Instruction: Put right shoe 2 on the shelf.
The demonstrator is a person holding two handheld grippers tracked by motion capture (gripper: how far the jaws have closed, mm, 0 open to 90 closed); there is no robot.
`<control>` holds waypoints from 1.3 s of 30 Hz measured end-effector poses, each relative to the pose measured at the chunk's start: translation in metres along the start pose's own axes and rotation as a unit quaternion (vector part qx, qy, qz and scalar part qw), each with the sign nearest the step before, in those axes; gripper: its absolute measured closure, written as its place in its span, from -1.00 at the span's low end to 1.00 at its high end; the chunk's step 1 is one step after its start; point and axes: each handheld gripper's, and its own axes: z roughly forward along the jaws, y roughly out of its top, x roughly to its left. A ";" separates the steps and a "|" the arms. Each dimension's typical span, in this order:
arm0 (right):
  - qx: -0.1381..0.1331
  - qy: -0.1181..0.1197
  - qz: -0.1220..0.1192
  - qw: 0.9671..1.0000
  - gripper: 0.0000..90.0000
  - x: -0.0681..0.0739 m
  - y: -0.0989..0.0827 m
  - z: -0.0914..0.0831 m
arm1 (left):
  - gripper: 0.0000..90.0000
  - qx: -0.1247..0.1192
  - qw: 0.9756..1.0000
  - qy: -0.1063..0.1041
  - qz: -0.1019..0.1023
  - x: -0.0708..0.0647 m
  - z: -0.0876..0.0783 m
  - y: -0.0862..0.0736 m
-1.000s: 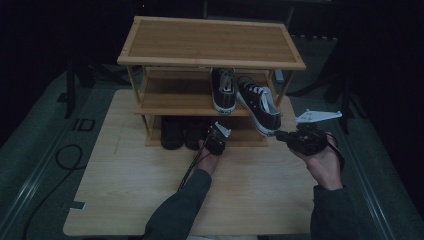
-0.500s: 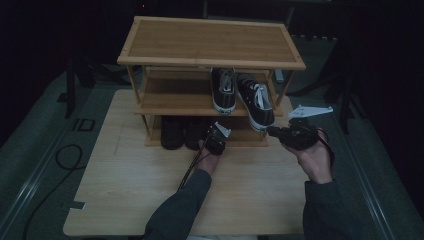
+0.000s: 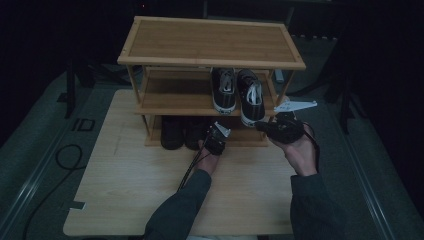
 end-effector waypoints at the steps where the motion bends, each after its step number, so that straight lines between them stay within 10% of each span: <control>1: 0.001 0.002 0.000 1.000 1.00 0.000 0.001 0.001 | 1.00 0.000 1.000 0.000 0.000 0.000 0.000 0.000; 39: -0.001 -0.019 -0.016 1.000 1.00 0.003 0.016 0.023 | 1.00 0.002 1.000 0.003 -0.003 0.001 -0.001 0.000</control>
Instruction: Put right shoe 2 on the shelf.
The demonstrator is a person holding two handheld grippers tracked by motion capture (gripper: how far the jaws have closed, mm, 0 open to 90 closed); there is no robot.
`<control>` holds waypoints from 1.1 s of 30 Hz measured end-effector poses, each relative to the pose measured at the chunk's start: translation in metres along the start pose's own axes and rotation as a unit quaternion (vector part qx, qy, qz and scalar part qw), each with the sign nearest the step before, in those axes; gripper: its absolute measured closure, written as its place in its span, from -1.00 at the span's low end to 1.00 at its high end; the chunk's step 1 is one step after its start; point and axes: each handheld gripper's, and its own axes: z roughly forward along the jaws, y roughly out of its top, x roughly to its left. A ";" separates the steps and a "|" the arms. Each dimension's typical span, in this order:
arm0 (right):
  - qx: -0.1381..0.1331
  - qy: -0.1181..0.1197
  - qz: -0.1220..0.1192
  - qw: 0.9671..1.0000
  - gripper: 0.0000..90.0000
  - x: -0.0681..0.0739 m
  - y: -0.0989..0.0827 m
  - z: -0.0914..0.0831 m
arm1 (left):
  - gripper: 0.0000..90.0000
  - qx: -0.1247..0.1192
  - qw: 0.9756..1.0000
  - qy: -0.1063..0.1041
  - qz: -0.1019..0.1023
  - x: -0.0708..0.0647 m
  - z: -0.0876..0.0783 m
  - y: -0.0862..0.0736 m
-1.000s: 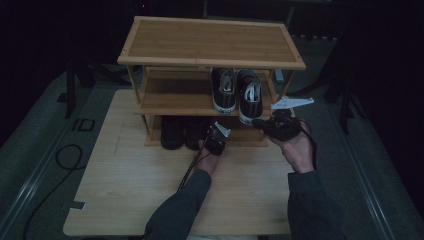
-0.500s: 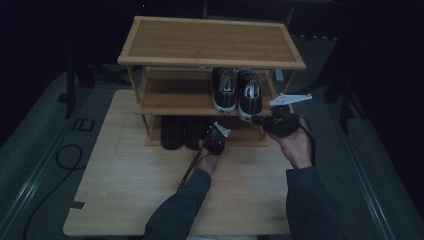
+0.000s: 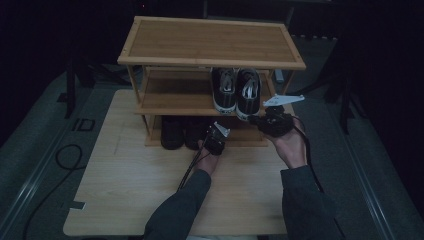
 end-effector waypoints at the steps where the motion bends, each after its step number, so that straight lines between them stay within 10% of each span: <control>1: 0.000 0.000 0.000 1.000 1.00 0.000 0.000 0.000 | 1.00 0.000 1.000 0.000 0.000 0.000 0.000 0.000; 33: -0.008 -0.024 0.005 1.000 1.00 -0.006 0.003 0.013 | 1.00 0.000 1.000 -0.001 0.001 0.001 0.000 0.000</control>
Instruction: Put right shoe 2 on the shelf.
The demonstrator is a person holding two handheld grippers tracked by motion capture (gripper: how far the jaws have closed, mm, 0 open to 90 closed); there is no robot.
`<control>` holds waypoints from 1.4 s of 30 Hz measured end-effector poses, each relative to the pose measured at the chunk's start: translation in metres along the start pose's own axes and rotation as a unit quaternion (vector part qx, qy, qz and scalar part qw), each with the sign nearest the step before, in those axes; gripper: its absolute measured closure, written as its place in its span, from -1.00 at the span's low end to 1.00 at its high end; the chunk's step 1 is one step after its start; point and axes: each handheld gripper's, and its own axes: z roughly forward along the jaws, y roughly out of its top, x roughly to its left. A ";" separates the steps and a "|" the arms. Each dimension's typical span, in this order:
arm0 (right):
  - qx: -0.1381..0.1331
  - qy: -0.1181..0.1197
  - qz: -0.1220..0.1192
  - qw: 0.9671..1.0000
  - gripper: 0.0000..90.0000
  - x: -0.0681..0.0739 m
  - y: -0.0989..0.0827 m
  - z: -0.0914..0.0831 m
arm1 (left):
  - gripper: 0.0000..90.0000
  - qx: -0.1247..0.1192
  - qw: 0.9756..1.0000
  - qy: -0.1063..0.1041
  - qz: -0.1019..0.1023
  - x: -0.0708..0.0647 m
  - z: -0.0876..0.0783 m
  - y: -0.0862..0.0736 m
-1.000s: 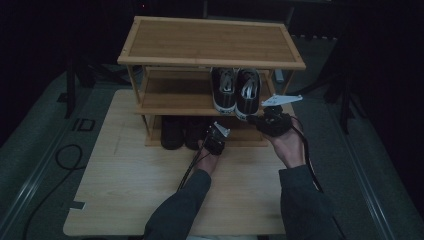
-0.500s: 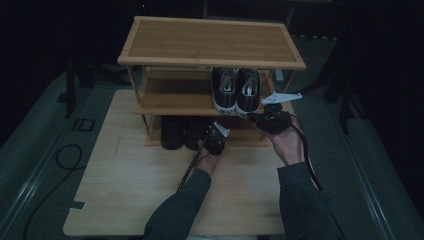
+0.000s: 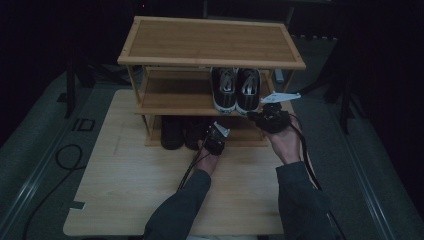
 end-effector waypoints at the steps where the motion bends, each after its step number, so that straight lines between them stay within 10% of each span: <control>1: -0.002 0.000 0.001 1.000 1.00 0.000 0.000 0.000 | 1.00 -0.001 1.000 0.000 -0.001 0.000 0.000 0.000; 24: -0.001 -0.011 -0.005 1.000 1.00 0.002 -0.003 -0.008 | 1.00 -0.001 1.000 0.004 0.000 -0.001 0.000 0.000; 42: 0.044 -0.012 0.036 0.998 0.89 -0.021 -0.044 0.009 | 1.00 -0.001 1.000 0.003 0.002 -0.001 0.000 0.000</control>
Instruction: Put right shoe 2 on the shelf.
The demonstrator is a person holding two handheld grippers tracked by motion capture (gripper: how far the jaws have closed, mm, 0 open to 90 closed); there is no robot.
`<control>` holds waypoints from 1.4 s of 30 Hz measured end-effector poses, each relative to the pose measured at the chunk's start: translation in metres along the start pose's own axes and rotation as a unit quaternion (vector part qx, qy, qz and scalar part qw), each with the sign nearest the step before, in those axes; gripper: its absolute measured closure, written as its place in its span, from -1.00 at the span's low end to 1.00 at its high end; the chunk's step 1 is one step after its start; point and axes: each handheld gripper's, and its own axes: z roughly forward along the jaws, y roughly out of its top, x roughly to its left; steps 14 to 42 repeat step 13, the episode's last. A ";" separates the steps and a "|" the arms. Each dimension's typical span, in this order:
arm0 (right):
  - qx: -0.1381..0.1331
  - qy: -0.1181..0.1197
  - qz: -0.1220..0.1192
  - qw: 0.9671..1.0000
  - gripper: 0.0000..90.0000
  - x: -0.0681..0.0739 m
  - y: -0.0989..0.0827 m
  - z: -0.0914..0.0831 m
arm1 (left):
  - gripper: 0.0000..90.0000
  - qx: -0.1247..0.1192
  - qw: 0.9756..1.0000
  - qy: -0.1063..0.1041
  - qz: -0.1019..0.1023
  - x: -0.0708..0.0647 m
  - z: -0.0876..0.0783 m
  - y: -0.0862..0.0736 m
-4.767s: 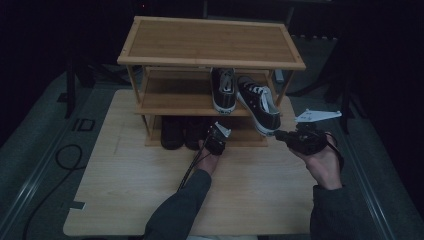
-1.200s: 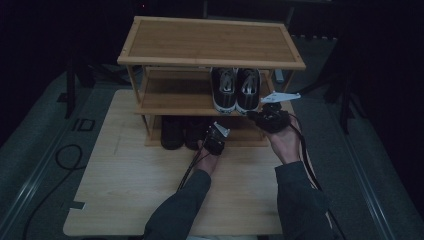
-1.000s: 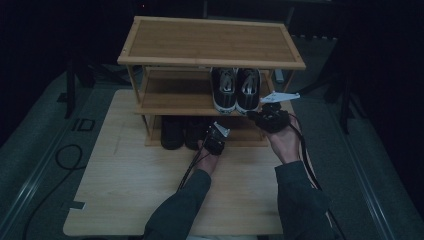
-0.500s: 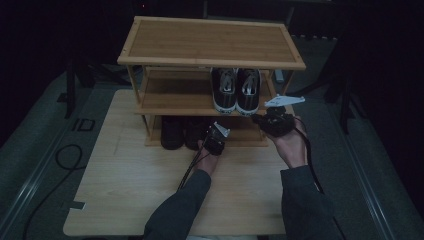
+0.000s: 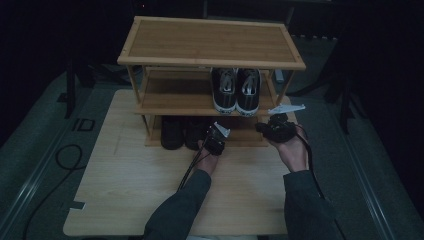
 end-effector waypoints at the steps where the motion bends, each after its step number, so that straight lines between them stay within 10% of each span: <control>1: 0.004 -0.002 0.002 1.000 0.86 -0.001 -0.002 0.002 | 1.00 0.000 1.000 -0.001 -0.001 0.000 0.000 0.000; 42: 0.025 -0.009 0.029 0.999 0.66 -0.014 -0.021 0.016 | 1.00 0.001 1.000 0.001 0.001 0.000 0.000 0.000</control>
